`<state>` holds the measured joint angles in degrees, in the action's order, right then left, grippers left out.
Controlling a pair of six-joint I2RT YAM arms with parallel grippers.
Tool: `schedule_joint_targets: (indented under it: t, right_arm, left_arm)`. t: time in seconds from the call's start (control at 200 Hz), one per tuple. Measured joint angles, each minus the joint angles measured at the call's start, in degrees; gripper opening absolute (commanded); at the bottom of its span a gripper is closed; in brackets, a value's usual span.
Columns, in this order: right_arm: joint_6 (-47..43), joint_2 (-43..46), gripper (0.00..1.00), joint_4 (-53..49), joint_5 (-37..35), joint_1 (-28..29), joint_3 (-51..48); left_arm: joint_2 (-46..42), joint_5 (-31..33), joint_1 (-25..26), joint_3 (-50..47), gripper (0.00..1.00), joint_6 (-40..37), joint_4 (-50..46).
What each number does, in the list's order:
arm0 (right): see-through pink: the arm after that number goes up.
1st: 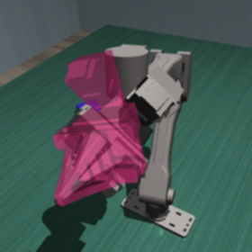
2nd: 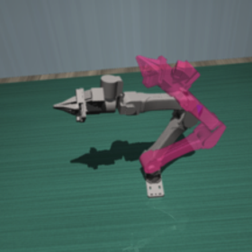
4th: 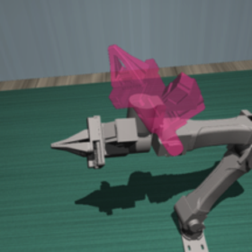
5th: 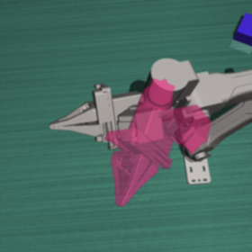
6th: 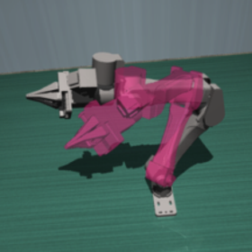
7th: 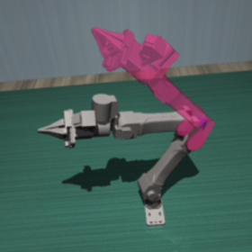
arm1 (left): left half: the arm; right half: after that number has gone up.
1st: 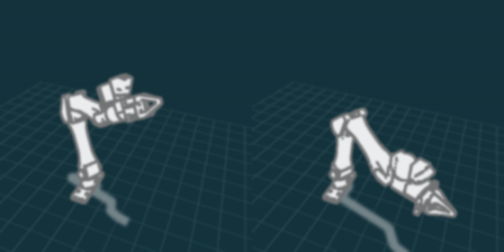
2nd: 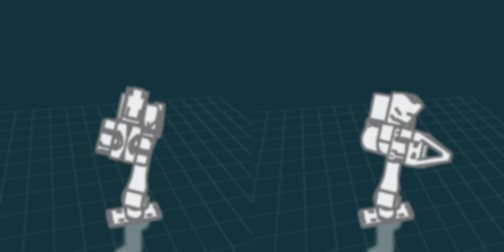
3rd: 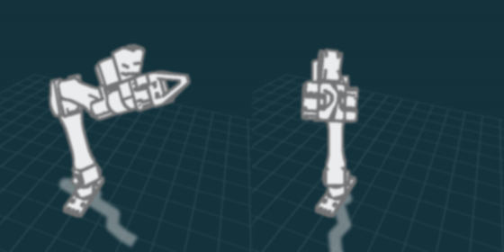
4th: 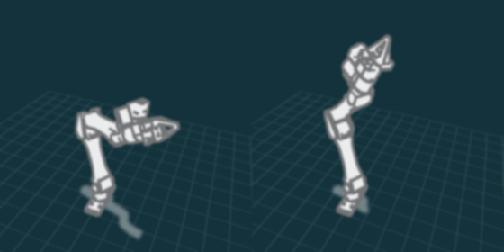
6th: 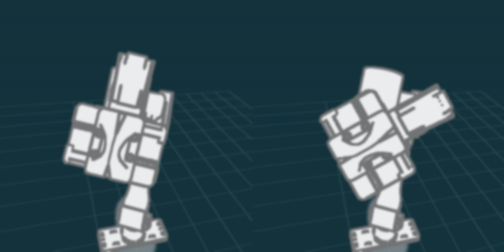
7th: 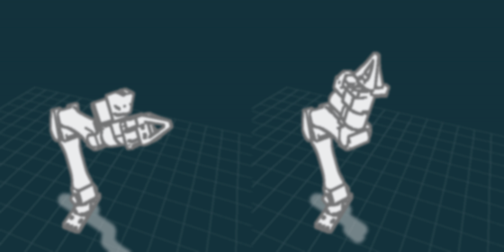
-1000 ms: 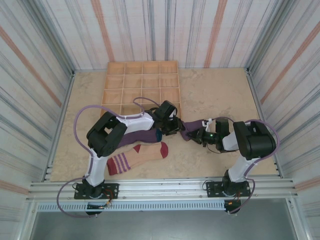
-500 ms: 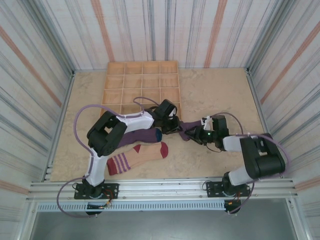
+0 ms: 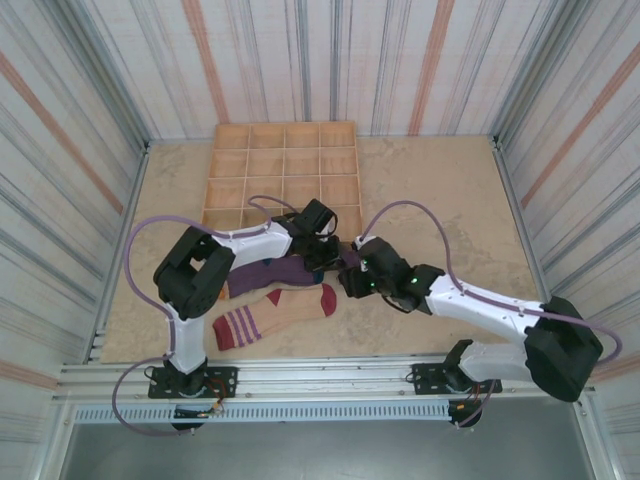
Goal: Roll the socks
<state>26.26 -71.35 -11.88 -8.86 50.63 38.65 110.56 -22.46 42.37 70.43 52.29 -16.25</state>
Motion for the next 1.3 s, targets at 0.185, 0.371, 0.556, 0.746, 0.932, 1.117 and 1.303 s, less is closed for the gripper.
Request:
schedule_joint_targets:
  t: [0.185, 0.371, 0.556, 0.746, 0.932, 1.117, 1.303]
  right_arm:
    - [-3.10, -8.57, 0.67, -0.83, -10.69, 5.49, 1.97]
    - [-4.48, -14.36, 0.63, 0.02, -18.69, 6.95, 2.32]
    - [-4.50, -17.40, 0.52, -0.07, -24.22, 8.22, 4.46]
    - [-4.39, -18.69, 0.19, 0.79, -24.92, 8.37, 5.07]
    - [-4.44, -17.84, 0.01, 5.55, -17.59, 6.12, 2.89]
    - [-2.25, -13.18, 0.00, 13.68, -1.44, -3.85, -3.76]
    - [3.32, -12.28, 0.00, 21.70, 16.85, -14.97, -8.46]
  left_arm:
    - [-0.13, -0.07, 0.00, -0.33, 0.12, 0.00, 0.11]
    - [-0.15, 0.00, -0.09, -0.72, 0.13, -0.26, 0.04]
    - [-0.33, -0.20, -0.92, -0.87, 0.16, -0.66, -0.24]
    - [-0.66, 0.00, -1.20, -1.57, 0.29, -0.59, -0.02]
    - [-1.77, 1.03, -1.40, -2.93, 0.51, -0.98, 0.20]
    - [-5.49, 0.63, -1.40, -4.85, 0.56, -1.03, 1.55]
    - [-9.55, 0.61, -1.40, -5.33, 0.56, -1.03, 3.39]
